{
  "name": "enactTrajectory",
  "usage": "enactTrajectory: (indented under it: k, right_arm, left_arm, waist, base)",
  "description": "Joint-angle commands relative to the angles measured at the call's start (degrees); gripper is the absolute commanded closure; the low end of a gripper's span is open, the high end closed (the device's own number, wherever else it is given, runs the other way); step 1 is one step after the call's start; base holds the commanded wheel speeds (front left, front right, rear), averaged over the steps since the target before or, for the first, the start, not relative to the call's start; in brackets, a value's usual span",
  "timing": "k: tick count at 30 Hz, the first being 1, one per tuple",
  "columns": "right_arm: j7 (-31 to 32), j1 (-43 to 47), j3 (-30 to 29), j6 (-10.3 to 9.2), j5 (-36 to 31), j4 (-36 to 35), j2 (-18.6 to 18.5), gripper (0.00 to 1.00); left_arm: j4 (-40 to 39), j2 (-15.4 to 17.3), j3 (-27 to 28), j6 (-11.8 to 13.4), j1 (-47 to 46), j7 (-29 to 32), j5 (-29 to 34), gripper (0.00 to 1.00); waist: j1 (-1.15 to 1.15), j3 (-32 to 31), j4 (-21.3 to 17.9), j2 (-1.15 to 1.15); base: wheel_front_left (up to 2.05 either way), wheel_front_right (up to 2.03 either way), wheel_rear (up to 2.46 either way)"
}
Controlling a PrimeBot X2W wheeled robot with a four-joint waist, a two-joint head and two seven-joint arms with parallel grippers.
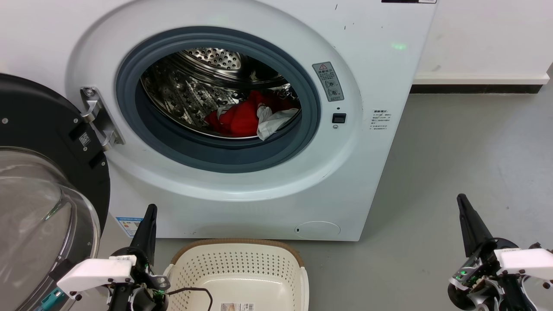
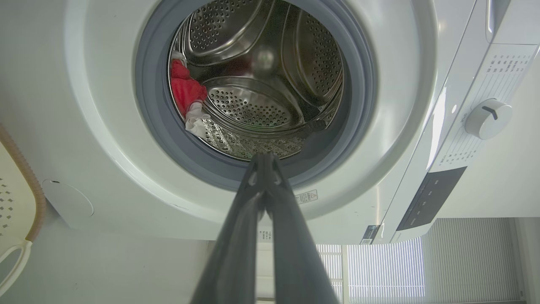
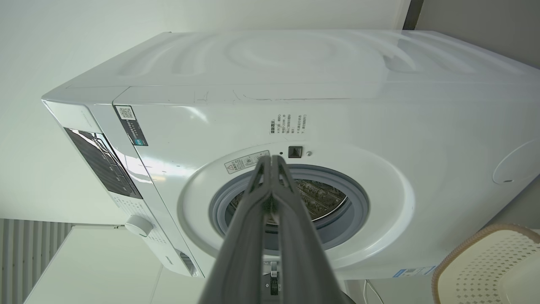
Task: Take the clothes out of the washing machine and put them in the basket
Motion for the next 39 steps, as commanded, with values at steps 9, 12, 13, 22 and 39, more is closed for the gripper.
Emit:
enactTrajectory:
  k: [9,12,13,22,39]
  right_arm:
    - [0.0,-0.8,0.0,0.00,-0.3,0.1,0.2,1.00]
    - [0.0,-0.8,0.0,0.00,-0.3,0.1,0.2,1.00]
    - [0.0,-0.8,0.0,0.00,-0.3,0.1,0.2,1.00]
    - [-0.1,0.3,0.1,0.00,0.0,0.5,0.0,0.00]
    - [-4.6,2.4,-0.2,0.00,-14.9,-2.5,0.0,0.00]
  left_arm:
    - [0.0,-0.1,0.1,-0.1,-0.3,0.1,-0.1,1.00]
    - [0.0,-0.1,0.1,-0.1,-0.3,0.1,-0.1,1.00]
    - [0.0,-0.1,0.1,-0.1,-0.3,0.1,-0.1,1.00]
    - [0.5,0.0,-0.2,0.0,0.3,-0.2,0.0,0.00]
    - [-3.1,-0.1,-1.7,2.7,1.7,-4.7,15.4,0.00]
  waist:
    - [0.00,0.0,0.0,0.00]
    - [0.00,0.0,0.0,0.00]
    - [0.00,0.0,0.0,0.00]
    - [0.00,0.0,0.0,0.00]
    - [0.00,0.2,0.0,0.00]
  base:
    - [0.00,0.00,0.00]
    - [0.00,0.00,0.00]
    - [0.00,0.00,0.00]
    - [0.00,0.00,0.00]
    - [0.00,0.00,0.00]
